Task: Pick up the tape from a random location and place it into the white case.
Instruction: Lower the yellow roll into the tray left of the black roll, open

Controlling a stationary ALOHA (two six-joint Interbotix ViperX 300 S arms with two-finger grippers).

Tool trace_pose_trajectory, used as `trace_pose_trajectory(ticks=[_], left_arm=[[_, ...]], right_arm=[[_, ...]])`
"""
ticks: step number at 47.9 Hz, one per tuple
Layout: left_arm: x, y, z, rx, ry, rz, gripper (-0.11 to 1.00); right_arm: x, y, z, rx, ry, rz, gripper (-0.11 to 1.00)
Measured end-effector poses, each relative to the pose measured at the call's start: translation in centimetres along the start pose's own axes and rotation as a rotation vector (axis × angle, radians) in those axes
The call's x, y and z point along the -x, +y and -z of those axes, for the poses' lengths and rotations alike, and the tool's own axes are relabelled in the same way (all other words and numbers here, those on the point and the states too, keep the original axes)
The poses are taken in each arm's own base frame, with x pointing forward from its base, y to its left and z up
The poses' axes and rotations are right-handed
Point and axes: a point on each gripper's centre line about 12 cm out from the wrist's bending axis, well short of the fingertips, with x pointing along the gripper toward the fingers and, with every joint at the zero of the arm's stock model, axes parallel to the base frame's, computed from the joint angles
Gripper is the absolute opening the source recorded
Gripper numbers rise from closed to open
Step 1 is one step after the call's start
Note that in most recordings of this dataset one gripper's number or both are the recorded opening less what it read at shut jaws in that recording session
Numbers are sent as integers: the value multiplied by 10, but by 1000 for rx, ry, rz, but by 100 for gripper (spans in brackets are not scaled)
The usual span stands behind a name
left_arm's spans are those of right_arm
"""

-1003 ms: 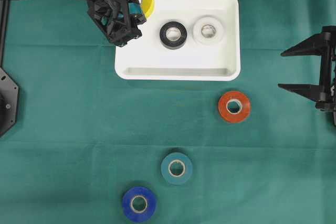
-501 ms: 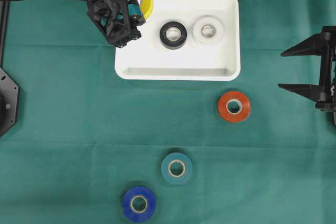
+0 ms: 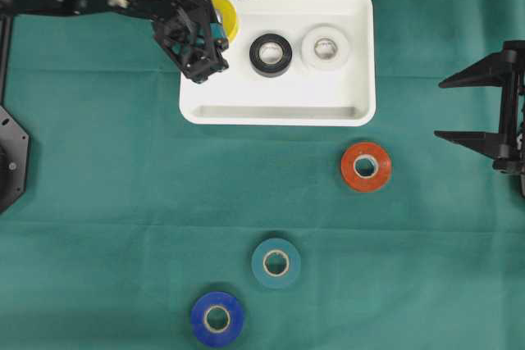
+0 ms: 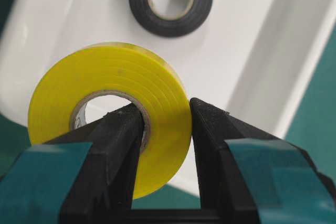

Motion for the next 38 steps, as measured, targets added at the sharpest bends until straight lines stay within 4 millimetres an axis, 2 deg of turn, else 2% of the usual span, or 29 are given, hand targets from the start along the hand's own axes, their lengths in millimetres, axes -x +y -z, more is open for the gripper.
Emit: trace_pose_trajectory(ticks=[24,38], left_arm=[[-63,-1,18,2,40,2,22],[-87,-1,29,3,89,2,22]], right_arm=[[0,0,0,1,1,1,82],[0,0,0,3,3,2,82]])
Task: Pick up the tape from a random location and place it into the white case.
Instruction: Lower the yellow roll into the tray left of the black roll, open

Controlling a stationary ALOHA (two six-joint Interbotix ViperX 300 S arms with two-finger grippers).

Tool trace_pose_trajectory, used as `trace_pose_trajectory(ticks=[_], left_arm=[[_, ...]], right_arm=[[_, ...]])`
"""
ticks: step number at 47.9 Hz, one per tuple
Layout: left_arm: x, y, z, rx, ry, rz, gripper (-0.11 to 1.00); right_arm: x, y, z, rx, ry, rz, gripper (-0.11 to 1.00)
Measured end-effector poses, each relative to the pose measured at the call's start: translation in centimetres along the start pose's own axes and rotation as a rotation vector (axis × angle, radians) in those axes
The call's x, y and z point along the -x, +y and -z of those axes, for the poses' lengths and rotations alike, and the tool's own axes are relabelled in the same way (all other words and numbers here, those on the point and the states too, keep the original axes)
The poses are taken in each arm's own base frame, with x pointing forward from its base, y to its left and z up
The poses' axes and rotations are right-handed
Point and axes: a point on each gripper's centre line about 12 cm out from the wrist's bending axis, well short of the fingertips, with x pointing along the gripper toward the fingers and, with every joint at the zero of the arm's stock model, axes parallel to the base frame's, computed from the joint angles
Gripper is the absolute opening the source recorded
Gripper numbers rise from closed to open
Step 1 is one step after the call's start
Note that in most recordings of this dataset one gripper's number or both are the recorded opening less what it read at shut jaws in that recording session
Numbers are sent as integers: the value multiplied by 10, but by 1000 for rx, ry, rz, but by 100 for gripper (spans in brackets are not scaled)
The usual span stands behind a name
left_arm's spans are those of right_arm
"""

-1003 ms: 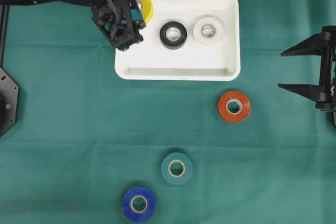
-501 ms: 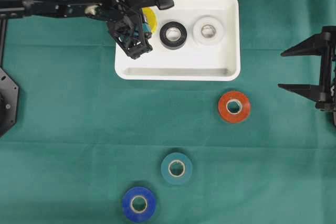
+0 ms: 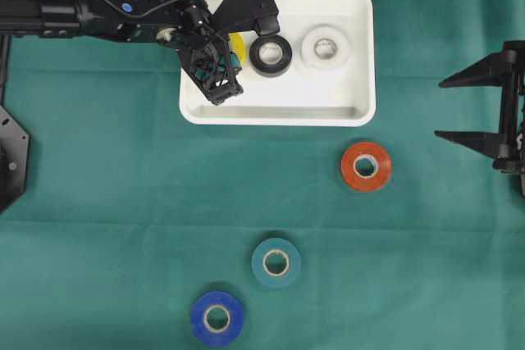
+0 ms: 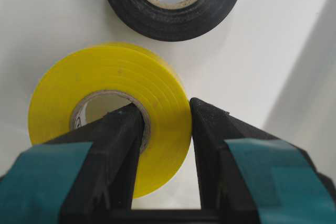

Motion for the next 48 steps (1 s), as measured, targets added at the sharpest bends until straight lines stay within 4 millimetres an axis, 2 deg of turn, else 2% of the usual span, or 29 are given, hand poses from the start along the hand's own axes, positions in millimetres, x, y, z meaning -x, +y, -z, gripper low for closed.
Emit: trace_pose_trajectory(ticks=[5,23,25,33,37,48], left_arm=[[-5,-1,1,-1,5,1,22],[-5,-4,-3,-10,-29,4,24],[-5,-5,-3,-11,-28,5,30],[-5,-11,-2,-27,-29,11,79],[-6,-13,0,-31,-25,14,96],[-6,-14,2,-34,-20,15,94]], right_arm=[[0,0,0,-1,0,0,82],[-2,0,2,3,14,2,82],[-2,0,2,4,13,2,82],[-2,0,2,3,15,2,82],[-2,0,2,4,15,3,82],[-2,0,2,6,15,3,82]])
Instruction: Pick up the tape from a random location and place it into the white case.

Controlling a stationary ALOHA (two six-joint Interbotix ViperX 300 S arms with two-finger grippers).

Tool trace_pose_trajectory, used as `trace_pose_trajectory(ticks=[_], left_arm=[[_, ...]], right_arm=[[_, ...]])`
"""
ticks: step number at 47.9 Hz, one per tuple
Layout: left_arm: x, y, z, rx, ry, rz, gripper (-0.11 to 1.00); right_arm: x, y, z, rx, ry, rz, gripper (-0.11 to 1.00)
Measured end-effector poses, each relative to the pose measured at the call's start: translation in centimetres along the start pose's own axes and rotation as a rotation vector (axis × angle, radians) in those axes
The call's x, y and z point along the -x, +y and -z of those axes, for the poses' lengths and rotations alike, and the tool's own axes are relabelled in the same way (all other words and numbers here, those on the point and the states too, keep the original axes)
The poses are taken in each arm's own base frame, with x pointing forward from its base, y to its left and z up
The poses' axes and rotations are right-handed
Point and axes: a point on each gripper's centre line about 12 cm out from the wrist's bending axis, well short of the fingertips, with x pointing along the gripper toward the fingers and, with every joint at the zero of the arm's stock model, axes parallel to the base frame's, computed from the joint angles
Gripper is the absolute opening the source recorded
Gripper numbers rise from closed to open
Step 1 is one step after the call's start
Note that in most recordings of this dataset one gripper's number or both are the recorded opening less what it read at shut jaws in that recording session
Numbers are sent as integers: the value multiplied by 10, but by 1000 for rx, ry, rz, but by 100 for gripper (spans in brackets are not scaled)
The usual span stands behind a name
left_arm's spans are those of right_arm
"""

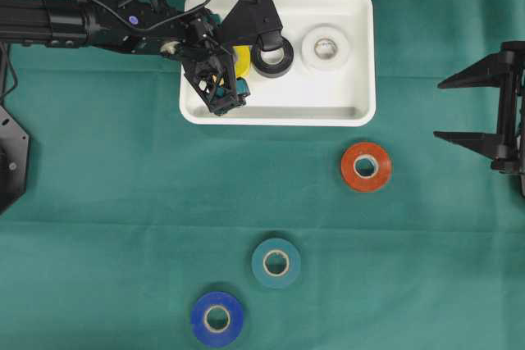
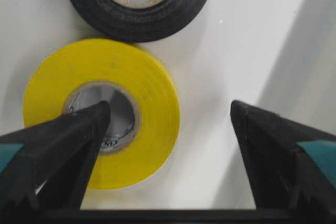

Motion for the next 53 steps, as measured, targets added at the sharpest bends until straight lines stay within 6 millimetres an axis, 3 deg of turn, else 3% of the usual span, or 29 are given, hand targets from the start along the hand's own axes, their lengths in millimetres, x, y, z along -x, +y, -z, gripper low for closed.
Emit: trace_pose_trajectory(ticks=[6,25,37,45,53], left_arm=[[13,-4,-5,-9,-26,3,94],[109,-18,-34,-44,-201,23,94],[124,-24,-34,-91,-239,28,94],[127,-53,-28,-177,-266,66,94],[137,-94,-18,-278,-347,130,94]], right_arm=[[0,0,0,0,0,0,82],[0,0,0,0,0,0,82],[2,0,-4,-1,-17,-1,82],[4,0,-6,-6,-29,-3,81],[6,0,-8,-5,-37,-3,81]])
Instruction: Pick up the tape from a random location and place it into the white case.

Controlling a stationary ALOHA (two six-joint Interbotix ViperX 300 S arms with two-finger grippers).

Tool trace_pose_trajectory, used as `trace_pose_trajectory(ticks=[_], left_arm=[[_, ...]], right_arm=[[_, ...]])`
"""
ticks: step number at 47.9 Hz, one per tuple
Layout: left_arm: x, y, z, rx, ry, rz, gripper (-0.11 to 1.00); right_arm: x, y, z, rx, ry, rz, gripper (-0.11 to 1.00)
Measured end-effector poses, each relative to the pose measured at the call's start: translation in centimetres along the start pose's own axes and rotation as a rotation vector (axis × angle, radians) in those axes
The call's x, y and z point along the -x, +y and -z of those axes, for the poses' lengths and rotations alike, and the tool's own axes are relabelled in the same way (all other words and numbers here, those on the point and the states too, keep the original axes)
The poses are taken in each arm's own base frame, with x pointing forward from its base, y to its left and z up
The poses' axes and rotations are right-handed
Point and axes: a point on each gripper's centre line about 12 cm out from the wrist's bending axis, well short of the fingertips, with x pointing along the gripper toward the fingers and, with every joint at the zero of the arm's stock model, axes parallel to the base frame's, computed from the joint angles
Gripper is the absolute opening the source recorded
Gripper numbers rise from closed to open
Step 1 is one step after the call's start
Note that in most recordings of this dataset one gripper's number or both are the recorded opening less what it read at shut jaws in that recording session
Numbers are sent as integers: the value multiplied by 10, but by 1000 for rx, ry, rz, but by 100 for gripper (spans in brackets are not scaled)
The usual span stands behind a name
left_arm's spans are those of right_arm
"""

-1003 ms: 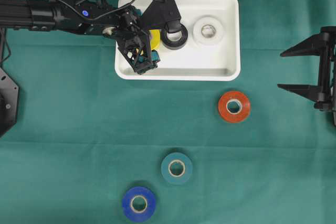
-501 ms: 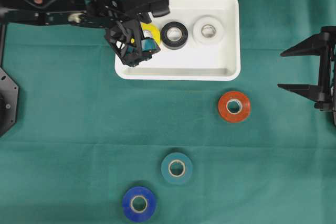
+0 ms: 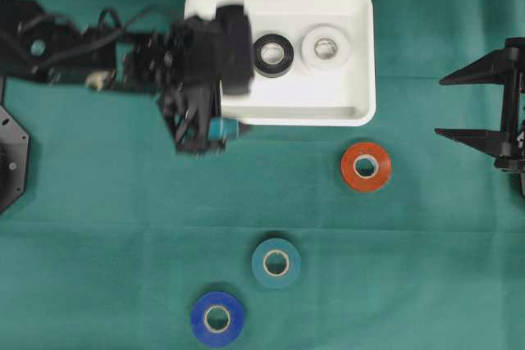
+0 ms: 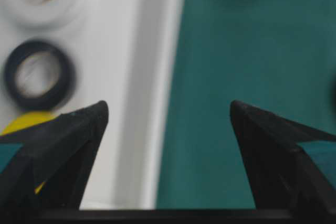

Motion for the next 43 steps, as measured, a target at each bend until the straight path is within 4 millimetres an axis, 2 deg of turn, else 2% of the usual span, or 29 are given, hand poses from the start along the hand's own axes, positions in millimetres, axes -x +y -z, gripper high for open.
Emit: trace_pose_trajectory(ticks=[5,10,29,43], left_arm=[[6,-17,0,-28,-48,30,94],[12,-25,1,-43,-85,45,94],[36,-24,6,-40,-159,41,93],[67,-23,25,-35,-264,37,93]], right_arm=[[0,0,0,0,-2,0,81],[1,0,-1,-2,-5,0,81],[5,0,-9,-5,-35,-3,81],[14,1,-21,-10,-91,-8,81]])
